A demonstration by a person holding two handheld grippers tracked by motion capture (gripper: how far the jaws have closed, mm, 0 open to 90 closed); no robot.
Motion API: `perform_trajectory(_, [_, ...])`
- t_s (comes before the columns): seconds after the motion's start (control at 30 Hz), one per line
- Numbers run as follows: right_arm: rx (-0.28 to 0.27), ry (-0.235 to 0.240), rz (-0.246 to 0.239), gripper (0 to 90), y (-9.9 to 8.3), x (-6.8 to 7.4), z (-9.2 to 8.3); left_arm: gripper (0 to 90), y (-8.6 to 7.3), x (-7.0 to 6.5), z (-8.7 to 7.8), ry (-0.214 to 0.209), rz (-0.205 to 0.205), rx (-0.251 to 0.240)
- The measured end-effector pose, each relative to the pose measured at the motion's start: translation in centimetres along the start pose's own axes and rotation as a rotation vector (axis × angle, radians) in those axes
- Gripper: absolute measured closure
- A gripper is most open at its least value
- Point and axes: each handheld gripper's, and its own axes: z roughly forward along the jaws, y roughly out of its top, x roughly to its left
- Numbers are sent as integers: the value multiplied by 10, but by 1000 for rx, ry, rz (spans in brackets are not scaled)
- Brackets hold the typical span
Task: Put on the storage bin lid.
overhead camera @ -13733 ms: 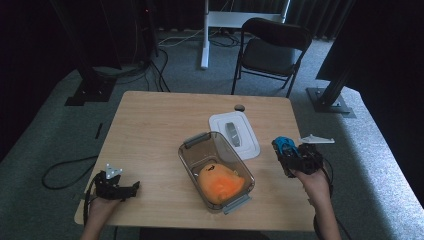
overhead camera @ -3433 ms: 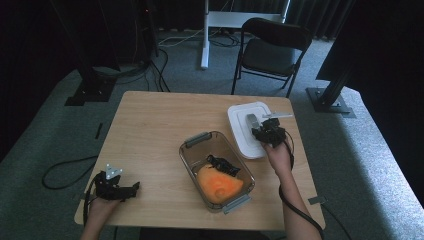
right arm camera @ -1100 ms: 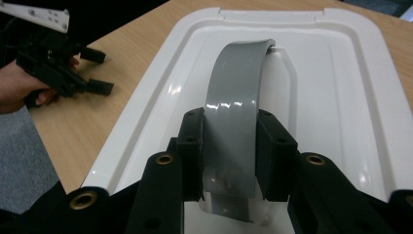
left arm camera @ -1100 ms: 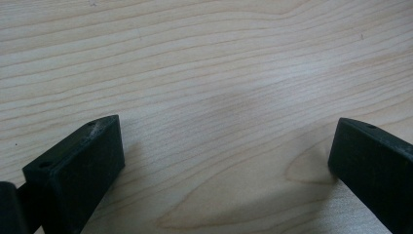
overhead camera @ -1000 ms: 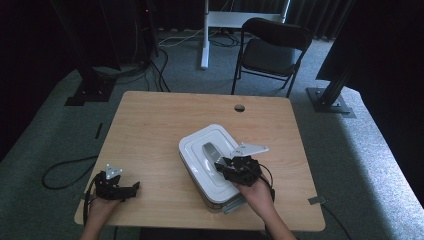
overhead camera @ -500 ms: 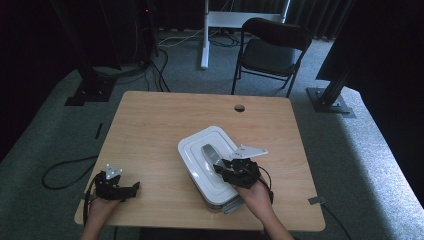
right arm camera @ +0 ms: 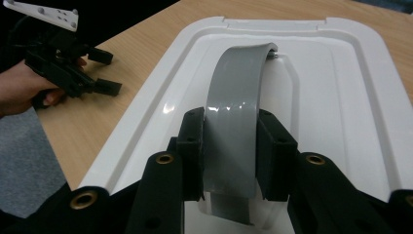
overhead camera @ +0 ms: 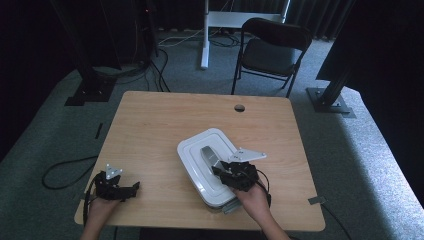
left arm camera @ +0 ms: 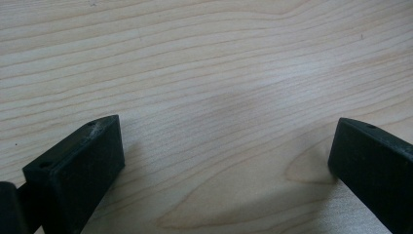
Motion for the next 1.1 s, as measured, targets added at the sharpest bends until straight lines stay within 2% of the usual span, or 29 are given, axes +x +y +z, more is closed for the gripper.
perform_trajectory(0.4, [-9, 18, 0, 676, -4, -2, -4, 2, 0, 0, 0, 0, 0, 0])
perform_trajectory(0.53, [3, 32, -3, 678, -9, -2, -4, 2, 0, 0, 0, 0, 1, 0])
perform_trajectory(0.57, [3, 48, 20, 679, -10, -5, -4, 2, 0, 0, 0, 0, 1, 1])
perform_trajectory(0.7, [11, 54, 16, 677, -9, -5, -3, 2, 0, 0, 0, 0, 1, 1])
perform_trajectory(0.73, [9, 64, 22, 656, -9, -6, -3, 2, 0, 0, 0, 0, 0, 0])
perform_trajectory(0.77, [14, 68, 22, 575, -9, -7, -3, 2, 0, 0, 0, 0, -1, -1])
perform_trajectory(0.8, [14, 68, 22, 575, -9, -7, -3, 2, 0, 0, 0, 0, -1, -1])
perform_trajectory(0.83, [20, 72, 11, 493, -8, -6, -2, 2, 0, 0, 0, 0, -2, -1])
perform_trajectory(0.87, [21, 79, 2, 459, -7, -6, -2, 2, 0, 0, 0, 0, 0, 0])
perform_trajectory(0.93, [2, 85, 9, 343, -5, -8, -5, 2, 0, 0, 0, 0, 0, 0])
perform_trajectory(0.97, [2, 85, 9, 343, -5, -8, -5, 2, 0, 0, 0, 0, 0, 0])
perform_trajectory(1.0, [-19, 85, 23, 266, -3, -13, -9, 2, 0, 0, 0, 0, 0, 0])
perform_trajectory(1.07, [-23, 86, 32, 238, -1, -16, -10, 2, 0, -1, 0, -2, 1, -1])
perform_trajectory(1.1, [-28, 85, 34, 176, 0, -20, -13, 2, 0, -1, 0, -4, 2, 0])
